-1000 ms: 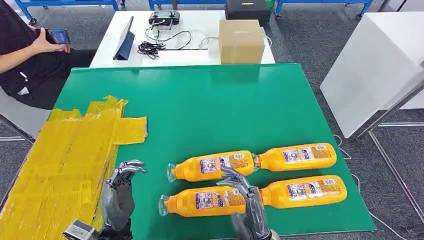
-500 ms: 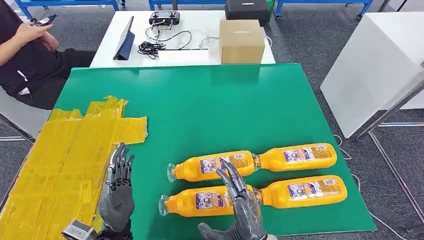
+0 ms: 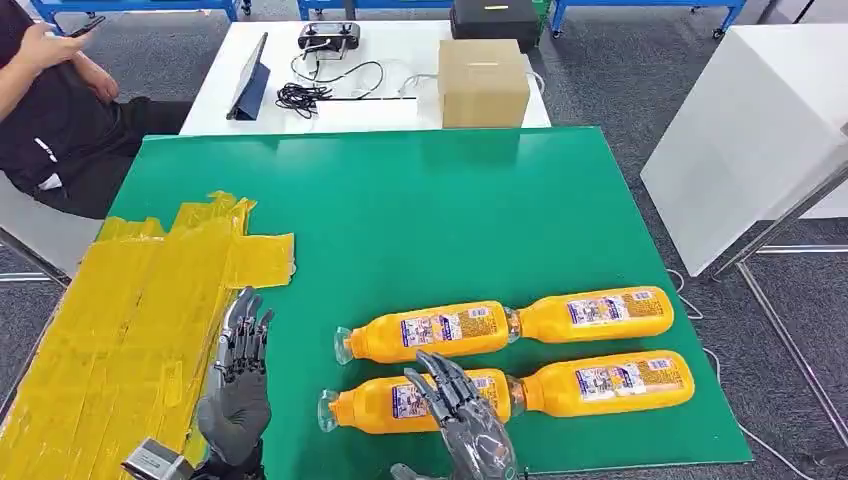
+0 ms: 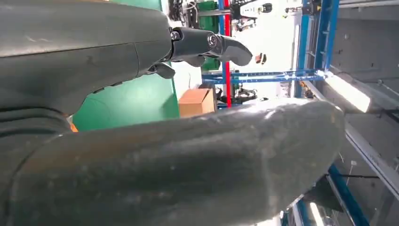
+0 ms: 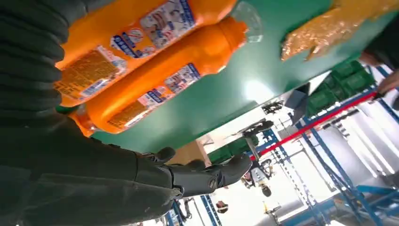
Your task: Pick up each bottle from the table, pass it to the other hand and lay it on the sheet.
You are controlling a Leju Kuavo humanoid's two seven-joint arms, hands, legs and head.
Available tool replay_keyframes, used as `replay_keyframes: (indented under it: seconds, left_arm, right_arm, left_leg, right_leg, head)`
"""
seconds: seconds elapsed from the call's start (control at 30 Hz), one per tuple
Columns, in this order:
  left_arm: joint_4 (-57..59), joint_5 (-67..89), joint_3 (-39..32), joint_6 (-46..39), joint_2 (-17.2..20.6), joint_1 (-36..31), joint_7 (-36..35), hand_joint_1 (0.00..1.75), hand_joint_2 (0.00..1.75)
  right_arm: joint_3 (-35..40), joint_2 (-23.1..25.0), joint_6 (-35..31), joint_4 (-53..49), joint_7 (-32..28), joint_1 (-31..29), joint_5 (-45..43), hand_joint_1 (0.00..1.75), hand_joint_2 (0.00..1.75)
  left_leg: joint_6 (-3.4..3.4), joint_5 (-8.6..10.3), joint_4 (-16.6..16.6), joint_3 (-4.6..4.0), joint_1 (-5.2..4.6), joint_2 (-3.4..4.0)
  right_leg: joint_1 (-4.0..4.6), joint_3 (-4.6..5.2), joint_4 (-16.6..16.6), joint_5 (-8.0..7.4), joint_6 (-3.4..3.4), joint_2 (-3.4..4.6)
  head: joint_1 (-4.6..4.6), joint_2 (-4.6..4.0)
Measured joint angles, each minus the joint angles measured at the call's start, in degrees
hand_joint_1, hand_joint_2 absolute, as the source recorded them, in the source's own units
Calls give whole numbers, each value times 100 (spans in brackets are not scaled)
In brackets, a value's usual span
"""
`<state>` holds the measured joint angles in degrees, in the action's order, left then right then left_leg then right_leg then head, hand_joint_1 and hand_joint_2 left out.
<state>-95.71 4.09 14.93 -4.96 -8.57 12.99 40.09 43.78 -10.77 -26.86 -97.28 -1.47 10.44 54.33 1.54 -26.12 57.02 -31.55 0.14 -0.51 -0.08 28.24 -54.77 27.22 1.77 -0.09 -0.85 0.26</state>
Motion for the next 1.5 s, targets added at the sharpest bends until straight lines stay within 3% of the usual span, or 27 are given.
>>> replay_keyframes:
  seconds: [0.33,0.6,0.83,1.5]
  left_arm:
    - [0,-33,-162,68,-59,84,2,0,0]
    - [-7,-20,-321,173,-151,206,2,0,0]
    - [-20,31,-411,256,-212,265,4,0,0]
    - [20,68,-492,461,-295,192,-13,0,0]
  right_arm:
    - [151,-337,17,-142,722,2,562,0,175]
    - [158,-534,133,-304,1972,118,1325,0,175]
    - [129,-595,234,-330,2278,153,1388,0,175]
    - [-30,-252,918,314,1889,-235,1141,0,175]
  left_leg:
    - [0,0,0,1,0,0]
    - [0,0,0,0,0,0]
    - [0,0,0,1,0,0]
    - [0,0,0,1,0,0]
  right_leg:
    - [0,0,0,0,0,0]
    - [0,0,0,0,0,0]
    - [0,0,0,0,0,0]
    - [0,-1,0,0,0,0]
  head:
    - [0,0]
    - [0,0]
    - [2,0]
    - [0,0]
